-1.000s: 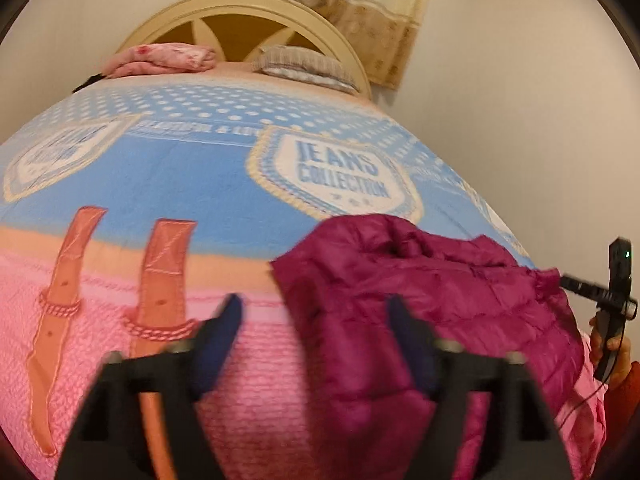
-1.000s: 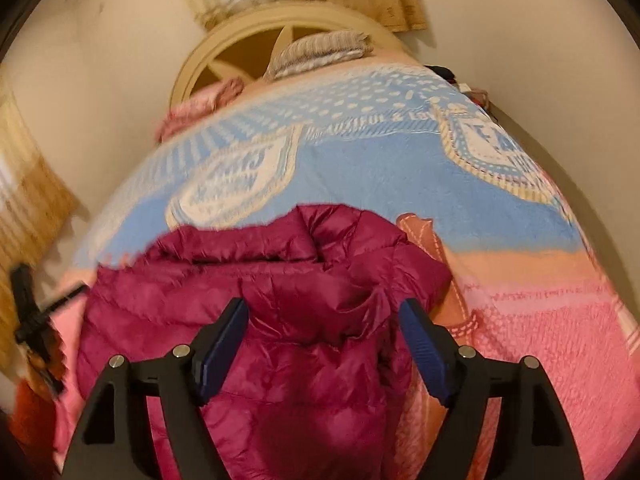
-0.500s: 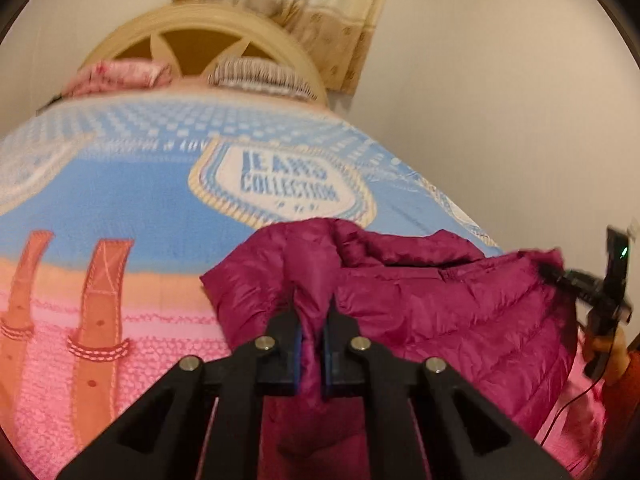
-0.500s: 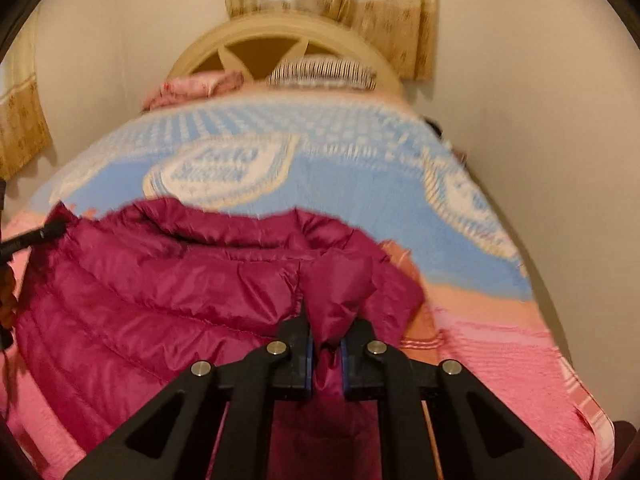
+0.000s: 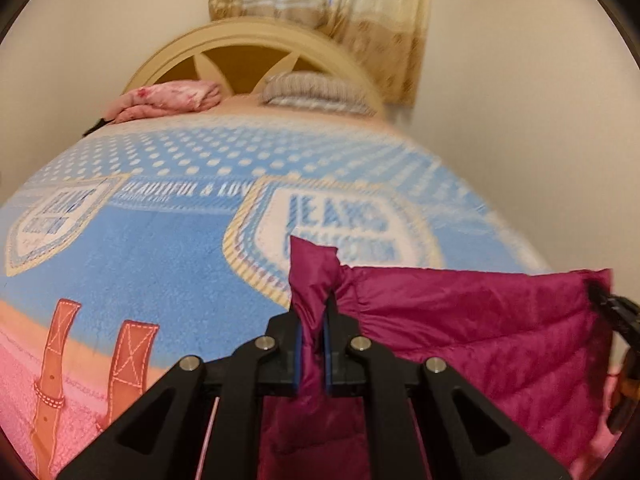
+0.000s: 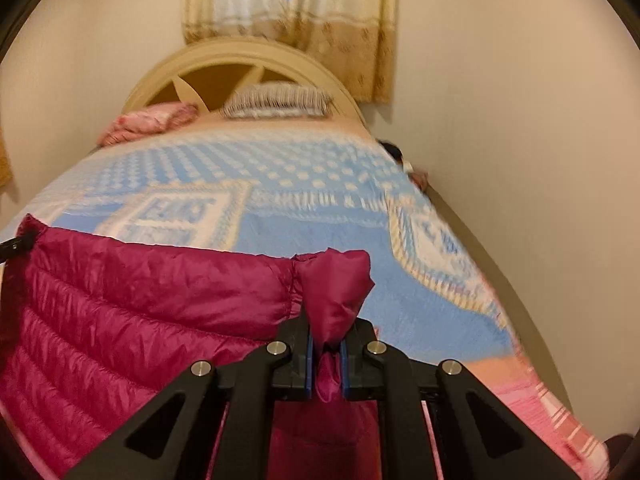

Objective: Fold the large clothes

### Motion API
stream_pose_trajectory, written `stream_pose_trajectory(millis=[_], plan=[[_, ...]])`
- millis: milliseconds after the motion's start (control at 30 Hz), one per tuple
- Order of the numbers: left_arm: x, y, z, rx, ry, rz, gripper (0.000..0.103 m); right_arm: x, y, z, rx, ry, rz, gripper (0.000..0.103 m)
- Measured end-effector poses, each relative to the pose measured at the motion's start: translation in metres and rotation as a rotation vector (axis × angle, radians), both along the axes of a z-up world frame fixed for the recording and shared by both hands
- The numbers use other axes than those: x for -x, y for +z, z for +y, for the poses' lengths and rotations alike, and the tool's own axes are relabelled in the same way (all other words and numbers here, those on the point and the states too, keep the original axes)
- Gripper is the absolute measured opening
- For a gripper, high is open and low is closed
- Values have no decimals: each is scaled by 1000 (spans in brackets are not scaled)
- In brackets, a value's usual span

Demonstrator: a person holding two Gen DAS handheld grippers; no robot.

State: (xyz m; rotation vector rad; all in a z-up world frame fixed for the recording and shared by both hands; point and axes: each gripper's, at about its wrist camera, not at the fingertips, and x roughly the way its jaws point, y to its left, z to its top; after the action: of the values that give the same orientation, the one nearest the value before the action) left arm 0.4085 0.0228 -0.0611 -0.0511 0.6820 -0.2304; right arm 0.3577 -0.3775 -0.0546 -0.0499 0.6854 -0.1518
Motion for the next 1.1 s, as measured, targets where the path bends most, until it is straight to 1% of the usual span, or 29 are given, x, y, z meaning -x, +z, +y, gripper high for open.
stream_pose_trajectory(millis=[33, 133, 167, 200, 233, 267, 333, 433, 567, 633, 700, 767, 833, 867, 900, 933, 967, 1000, 1033, 1067, 1100], plan=[[-7, -14, -8, -45, 12, 19, 8, -9, -16, 0, 4, -16, 28, 9], [-12, -41, -17, -102, 13, 64, 8, -25, -55, -4, -17, -28, 105, 9], [-14, -50, -18, -109, 9, 80, 8, -27, -64, -8, -31, -28, 120, 9], [-15, -55, -19, -112, 9, 92, 12, -27, -72, -11, -50, -27, 133, 9], [-16, -61, -20, -117, 14, 102, 14, -29, -80, -14, -74, -22, 144, 9], [-20, -70, -19, -116, 22, 117, 16, -31, -86, -16, -97, -11, 155, 12], [-23, -80, -19, -96, 32, 144, 17, -36, -95, -15, -125, 10, 174, 12], [-22, -83, -20, -78, 37, 151, 17, -37, -102, -22, -190, 22, 177, 13], [-25, -87, -18, -54, 44, 179, 17, -39, -110, -37, -311, 20, 162, 13], [-26, -88, -21, -70, 47, 176, 17, -40, -110, -37, -322, 14, 161, 13], [-26, -87, -24, -89, 49, 173, 17, -41, -109, -31, -290, 11, 161, 14], [-25, -86, -21, -78, 38, 184, 18, -42, -106, -29, -281, 16, 172, 16], [-22, -82, -11, -43, 18, 211, 22, -41, -102, -39, -341, 34, 202, 16], [-15, -76, 0, -8, -1, 231, 27, -33, -95, -50, -421, 43, 215, 16], [-10, -71, 7, 15, -9, 230, 35, -22, -88, -62, -494, 42, 198, 17], [2, -63, 23, 41, -11, 205, 41, -7, -80, -76, -574, 33, 153, 18], [13, -57, 34, 28, 12, 173, 56, 9, -72, -90, -631, 12, 107, 20], [24, -51, 43, -1, 46, 138, 69, 24, -66, -101, -653, -28, 72, 22], [36, -46, 53, -19, 75, 103, 71, 36, -61, -108, -643, -65, 50, 22], [47, -42, 62, -18, 87, 83, 71, 54, -54, -113, -598, -118, 29, 22], [56, -39, 67, -6, 86, 80, 71, 64, -49, -111, -573, -123, 24, 22]])
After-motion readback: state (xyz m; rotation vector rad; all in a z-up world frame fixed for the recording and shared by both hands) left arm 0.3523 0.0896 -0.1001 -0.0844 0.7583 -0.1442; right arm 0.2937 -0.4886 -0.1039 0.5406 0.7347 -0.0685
